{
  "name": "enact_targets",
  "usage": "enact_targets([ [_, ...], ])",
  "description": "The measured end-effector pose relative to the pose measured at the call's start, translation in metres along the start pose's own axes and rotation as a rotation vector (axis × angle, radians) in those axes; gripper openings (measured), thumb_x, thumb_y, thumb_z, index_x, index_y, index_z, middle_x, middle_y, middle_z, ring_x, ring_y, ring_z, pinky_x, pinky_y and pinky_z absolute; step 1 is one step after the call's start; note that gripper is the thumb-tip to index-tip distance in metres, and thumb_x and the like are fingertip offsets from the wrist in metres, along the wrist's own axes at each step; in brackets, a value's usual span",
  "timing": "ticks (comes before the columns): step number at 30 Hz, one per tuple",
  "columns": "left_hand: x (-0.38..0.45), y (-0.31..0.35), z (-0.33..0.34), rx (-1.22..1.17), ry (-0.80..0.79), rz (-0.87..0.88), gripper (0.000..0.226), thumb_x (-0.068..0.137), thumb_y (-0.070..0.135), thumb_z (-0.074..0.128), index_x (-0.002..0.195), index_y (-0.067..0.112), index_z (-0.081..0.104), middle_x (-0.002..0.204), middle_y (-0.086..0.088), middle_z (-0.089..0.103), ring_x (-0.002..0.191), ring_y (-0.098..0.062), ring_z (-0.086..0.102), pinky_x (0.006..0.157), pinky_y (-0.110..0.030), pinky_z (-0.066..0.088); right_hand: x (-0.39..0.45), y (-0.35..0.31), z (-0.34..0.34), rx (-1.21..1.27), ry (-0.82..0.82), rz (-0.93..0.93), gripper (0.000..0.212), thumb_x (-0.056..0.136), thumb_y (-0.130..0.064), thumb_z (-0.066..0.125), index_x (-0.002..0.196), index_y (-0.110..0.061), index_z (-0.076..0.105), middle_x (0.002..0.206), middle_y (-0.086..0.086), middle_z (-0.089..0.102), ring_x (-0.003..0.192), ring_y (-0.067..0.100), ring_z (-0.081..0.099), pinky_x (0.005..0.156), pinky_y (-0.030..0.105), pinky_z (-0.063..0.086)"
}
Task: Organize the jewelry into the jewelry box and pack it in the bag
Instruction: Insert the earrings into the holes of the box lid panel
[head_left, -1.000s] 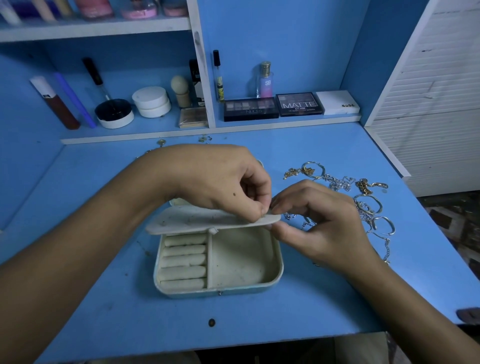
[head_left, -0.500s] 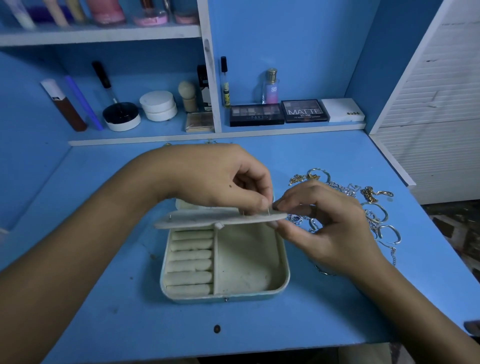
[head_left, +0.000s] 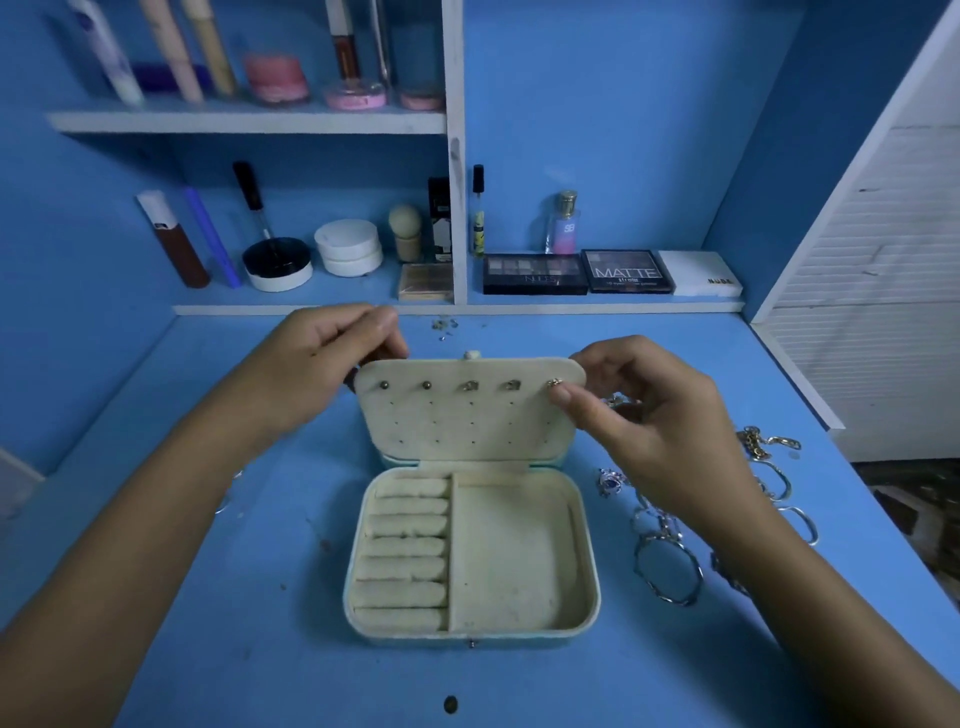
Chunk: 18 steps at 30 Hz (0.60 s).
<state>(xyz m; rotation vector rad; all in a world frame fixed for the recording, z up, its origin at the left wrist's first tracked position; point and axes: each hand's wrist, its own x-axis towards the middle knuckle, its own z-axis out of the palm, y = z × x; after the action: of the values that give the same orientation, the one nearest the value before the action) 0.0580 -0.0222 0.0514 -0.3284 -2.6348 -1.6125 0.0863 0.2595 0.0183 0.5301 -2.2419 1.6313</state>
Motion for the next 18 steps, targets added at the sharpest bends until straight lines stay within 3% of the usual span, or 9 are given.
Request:
enact_targets([
  [3,-0.007,-0.012,0.005,-0.101,0.106,-0.030,0.044,0.087,0.058,0.049,0.081,0.020,0.069,0.069,0.004,0.062,0.067,-0.011,0.053,0.071,-0.034,0.046,0.010,0.005,0.003,-0.026,0.015,0.064,0.022,0.080,-0.036,0.077,0.095,-0.024,0.068,0.080,-0.007,0.068,0.079,0.016,0.068,0.067,0.049,0.057],
  [6,-0.012,-0.024,0.010,-0.098,0.158,-0.037,0.043,0.091,0.056,0.049,0.087,0.019,0.068,0.082,-0.010,0.067,0.068,-0.009,0.054,0.070,-0.031,0.046,0.018,0.010,0.005,-0.051,0.022,0.113,0.019,0.080,-0.037,0.078,0.094,-0.031,0.066,0.075,-0.013,0.064,0.075,0.013,0.066,0.072,0.048,0.057],
  [8,-0.014,-0.030,0.013,-0.077,0.182,-0.031,0.034,0.097,0.047,0.049,0.088,0.021,0.069,0.083,-0.010,0.066,0.068,-0.006,0.054,0.067,-0.027,0.046,0.022,0.015,0.007,-0.077,0.016,0.140,0.018,0.081,-0.039,0.078,0.092,-0.036,0.065,0.073,-0.017,0.063,0.074,0.011,0.064,0.075,0.045,0.057],
  [14,-0.016,-0.046,0.022,-0.046,0.211,-0.014,0.025,0.101,0.016,0.053,0.080,0.015,0.066,0.063,0.015,0.060,0.058,0.000,0.052,0.060,-0.010,0.040,0.027,0.028,0.010,-0.152,-0.019,0.261,0.017,0.085,-0.042,0.074,0.100,-0.035,0.069,0.077,-0.021,0.064,0.076,0.006,0.064,0.072,0.022,0.048],
  [18,-0.019,-0.059,0.027,-0.012,0.225,-0.026,0.015,0.099,0.021,0.058,0.086,0.022,0.067,0.080,0.016,0.065,0.073,0.000,0.055,0.069,-0.008,0.040,0.022,0.031,0.013,-0.146,-0.051,0.306,0.018,0.091,-0.030,0.067,0.107,-0.038,0.069,0.089,-0.016,0.064,0.079,0.004,0.063,0.066,0.015,0.045],
])
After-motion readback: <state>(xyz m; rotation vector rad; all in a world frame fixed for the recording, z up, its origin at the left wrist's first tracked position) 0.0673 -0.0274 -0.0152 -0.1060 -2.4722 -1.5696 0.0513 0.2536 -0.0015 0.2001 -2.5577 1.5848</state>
